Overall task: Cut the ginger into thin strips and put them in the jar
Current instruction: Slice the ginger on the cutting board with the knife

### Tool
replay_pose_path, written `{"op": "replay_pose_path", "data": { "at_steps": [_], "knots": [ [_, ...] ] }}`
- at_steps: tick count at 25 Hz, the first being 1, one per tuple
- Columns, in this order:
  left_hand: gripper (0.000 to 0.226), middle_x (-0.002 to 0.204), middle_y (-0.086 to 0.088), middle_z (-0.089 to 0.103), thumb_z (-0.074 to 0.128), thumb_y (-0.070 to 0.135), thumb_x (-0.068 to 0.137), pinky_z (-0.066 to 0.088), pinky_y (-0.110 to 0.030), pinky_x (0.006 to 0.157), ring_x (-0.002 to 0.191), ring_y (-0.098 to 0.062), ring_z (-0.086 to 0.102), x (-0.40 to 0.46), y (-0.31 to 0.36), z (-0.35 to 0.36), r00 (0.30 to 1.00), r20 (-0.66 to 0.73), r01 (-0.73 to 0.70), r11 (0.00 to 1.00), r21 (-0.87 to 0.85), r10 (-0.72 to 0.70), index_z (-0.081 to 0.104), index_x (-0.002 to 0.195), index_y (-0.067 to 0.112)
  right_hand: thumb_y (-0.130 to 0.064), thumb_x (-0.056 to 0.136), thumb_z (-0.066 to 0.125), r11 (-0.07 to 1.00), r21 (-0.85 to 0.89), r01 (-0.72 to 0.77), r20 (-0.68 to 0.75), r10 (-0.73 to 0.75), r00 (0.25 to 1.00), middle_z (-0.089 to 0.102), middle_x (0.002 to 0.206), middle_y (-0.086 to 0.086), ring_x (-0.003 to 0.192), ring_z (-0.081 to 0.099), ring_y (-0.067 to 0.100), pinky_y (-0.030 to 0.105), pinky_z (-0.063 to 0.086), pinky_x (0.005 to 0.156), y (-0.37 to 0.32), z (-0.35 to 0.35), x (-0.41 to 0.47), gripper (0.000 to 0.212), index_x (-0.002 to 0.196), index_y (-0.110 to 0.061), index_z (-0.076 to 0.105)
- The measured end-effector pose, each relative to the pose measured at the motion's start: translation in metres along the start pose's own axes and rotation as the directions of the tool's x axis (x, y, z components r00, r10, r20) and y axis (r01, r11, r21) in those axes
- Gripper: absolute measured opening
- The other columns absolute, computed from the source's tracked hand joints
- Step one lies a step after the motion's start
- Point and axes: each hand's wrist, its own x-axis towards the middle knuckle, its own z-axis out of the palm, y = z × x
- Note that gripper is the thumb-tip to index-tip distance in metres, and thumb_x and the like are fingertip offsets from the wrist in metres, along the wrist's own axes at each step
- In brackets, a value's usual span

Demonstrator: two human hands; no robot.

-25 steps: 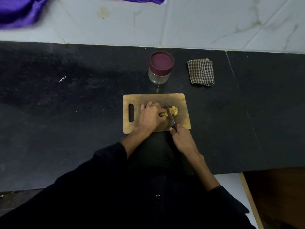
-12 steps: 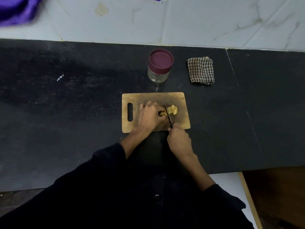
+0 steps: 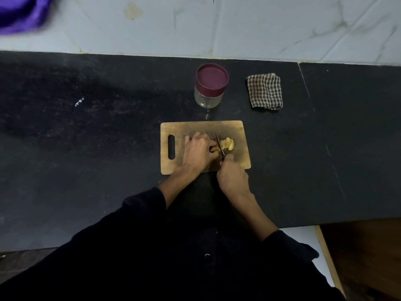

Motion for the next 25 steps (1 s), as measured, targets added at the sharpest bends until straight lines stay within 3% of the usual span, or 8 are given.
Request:
{"op": "replay_pose_path", "data": {
  "at_steps": [3,6,16,25],
  "knots": [
    [0.023,0.112,-0.001,0.064,0.064,0.027,0.086,0.032,-0.043,0.099,0.112,-0.019,0.045,-0.001,0.001,0.001,1.0,0.0,0.0,1.0,-0.008,0.0,0.071,0.108,0.023,-0.016,0.101,0.044,1.0,0.016,0.001,0.012,-0.001,1.0,0.065,0.1,0.01,0.09,0.066,0.027,0.041,0.055,0.075,-0.004,-0.003,0.01,0.016,0.116,-0.009,0.046],
    [0.023,0.112,-0.002,0.064,0.064,0.027,0.086,0.032,-0.047,0.101,0.112,-0.02,0.047,-0.002,0.002,0.0,1.0,-0.008,0.017,1.0,-0.01,-0.017,0.072,0.107,0.023,-0.02,0.102,0.044,0.998,0.061,0.009,0.044,-0.012,0.999,0.064,0.099,0.008,0.087,0.063,0.022,0.038,0.052,0.072,0.002,-0.007,0.015,0.017,0.116,-0.01,0.049],
    [0.028,0.116,-0.002,0.063,0.063,0.027,0.088,0.031,-0.043,0.1,0.113,-0.02,0.046,-0.004,0.0,0.0,1.0,-0.02,-0.008,1.0,-0.001,0.008,0.068,0.115,0.021,-0.028,0.104,0.042,0.973,0.229,0.015,0.039,-0.024,0.999,0.062,0.095,0.006,0.088,0.063,0.023,0.049,0.055,0.079,0.016,-0.007,0.008,0.018,0.112,-0.014,0.051],
    [0.033,0.118,0.0,0.063,0.063,0.027,0.088,0.032,-0.041,0.099,0.113,-0.02,0.046,-0.002,-0.002,0.001,1.0,-0.002,-0.022,1.0,0.019,0.022,0.065,0.121,0.024,-0.028,0.104,0.042,0.975,0.224,0.016,0.105,-0.04,0.994,0.063,0.099,0.009,0.09,0.063,0.024,0.05,0.054,0.08,0.015,-0.009,0.006,0.02,0.112,-0.012,0.051]
  ]
}}
